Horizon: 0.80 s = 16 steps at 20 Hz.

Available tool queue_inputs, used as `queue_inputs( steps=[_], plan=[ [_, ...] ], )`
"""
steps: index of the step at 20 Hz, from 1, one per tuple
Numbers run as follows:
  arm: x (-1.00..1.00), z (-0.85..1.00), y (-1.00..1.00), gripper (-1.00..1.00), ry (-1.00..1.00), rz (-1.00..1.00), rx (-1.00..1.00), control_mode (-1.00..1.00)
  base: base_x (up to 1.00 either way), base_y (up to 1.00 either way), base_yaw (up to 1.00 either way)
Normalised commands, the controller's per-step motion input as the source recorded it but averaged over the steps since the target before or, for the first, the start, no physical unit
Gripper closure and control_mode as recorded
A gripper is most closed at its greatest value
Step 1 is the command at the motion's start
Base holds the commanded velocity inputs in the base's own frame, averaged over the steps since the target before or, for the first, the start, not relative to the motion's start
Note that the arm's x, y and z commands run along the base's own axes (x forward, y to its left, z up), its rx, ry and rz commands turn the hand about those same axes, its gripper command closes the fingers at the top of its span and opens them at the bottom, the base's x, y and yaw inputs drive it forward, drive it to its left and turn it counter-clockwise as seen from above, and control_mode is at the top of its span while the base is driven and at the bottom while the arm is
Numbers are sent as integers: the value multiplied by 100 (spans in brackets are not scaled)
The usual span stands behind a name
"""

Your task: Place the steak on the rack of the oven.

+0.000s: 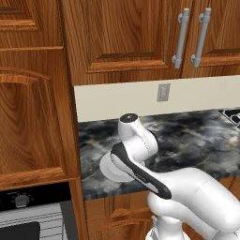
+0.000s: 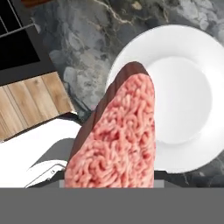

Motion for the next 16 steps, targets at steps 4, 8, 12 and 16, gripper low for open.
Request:
queue_inputs(
  steps=[4,8,12,16],
  plan=[
    [-100,41,8,100,-15,-1,0,-100,0,0,0],
    [-89,31,23,100,-17,-4,0,-100,0,0,0],
    [-71,4,68,100,-20,-2,2,-100,0,0,0],
    [-74,0,82,100,-19,-1,6,-100,0,0,0]
  ],
)
